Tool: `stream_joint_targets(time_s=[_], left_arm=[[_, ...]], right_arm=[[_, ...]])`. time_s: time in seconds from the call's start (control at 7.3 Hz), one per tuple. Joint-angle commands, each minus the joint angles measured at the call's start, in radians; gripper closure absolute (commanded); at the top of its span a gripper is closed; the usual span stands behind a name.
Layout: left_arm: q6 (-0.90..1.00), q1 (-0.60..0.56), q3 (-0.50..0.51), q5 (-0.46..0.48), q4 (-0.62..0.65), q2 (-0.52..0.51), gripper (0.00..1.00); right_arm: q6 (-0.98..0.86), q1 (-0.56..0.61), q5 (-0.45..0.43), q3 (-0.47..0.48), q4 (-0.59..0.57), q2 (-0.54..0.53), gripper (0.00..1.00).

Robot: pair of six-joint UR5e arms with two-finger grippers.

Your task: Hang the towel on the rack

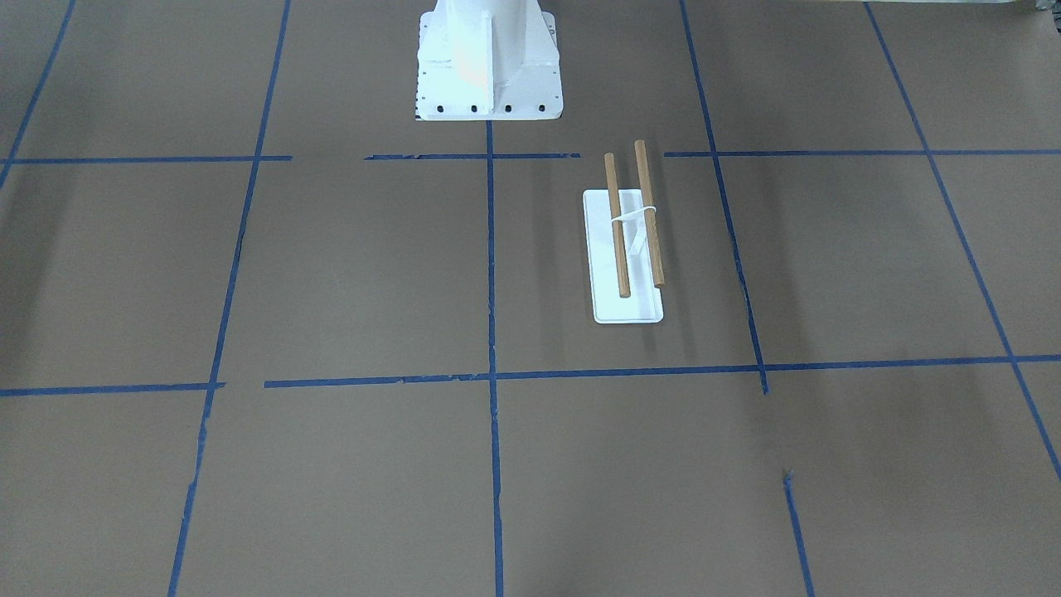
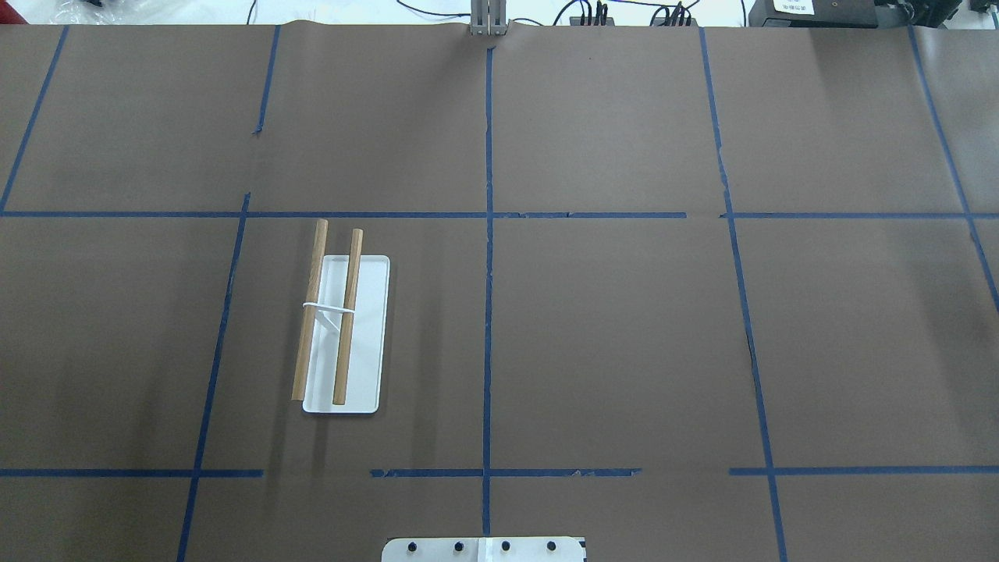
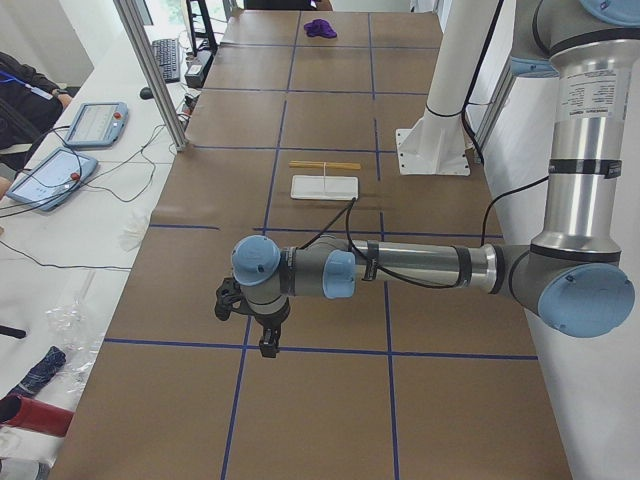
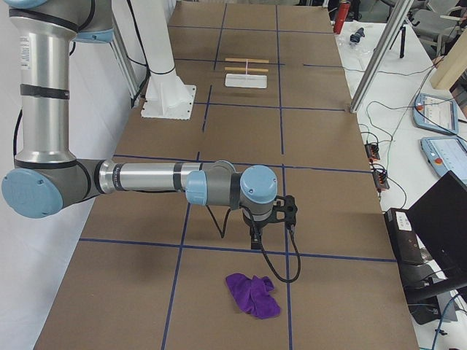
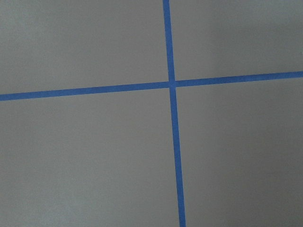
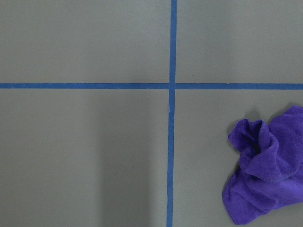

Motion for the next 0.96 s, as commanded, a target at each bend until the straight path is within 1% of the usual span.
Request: stream_joint_targets(time_s=[0.0,0.14,0.27,0.41,0.55,0.68,0.82], left_arm=[[0.001,0.0,-0.007,0.0,0.0,-0.002,0.0],[-0.001,0.0,-0.007,0.0,0.0,-0.005,0.0],[-0.001,0.0,-0.008,0.0,0.0,-0.008,0.0],[-0.001,0.002,-0.008,-0.002,0.0,-0.011,0.0],[-0.001,0.002,-0.008,-0.002,-0.002,-0.011,0.0],[-0.001,0.002,-0.008,-0.002,-0.002,-0.013,0.0],[-0.001,0.002,-0.008,-0.003,0.0,-0.013,0.0]], right_arm=[[0.0,0.001,-0.01,0.001,0.0,-0.001,0.0],[-0.002,0.001,-0.005,0.005,0.01,-0.001,0.0],[0.004,-0.004,-0.008,-0.014,0.054,0.008,0.0],[0.074,-0.004,0.068,-0.094,0.066,0.012,0.0],[0.077,-0.03,0.09,-0.216,0.201,0.04,0.0],[0.08,-0.03,0.079,-0.343,0.421,0.02,0.0],[0.083,-0.038,0.033,-0.44,0.561,0.029,0.0]])
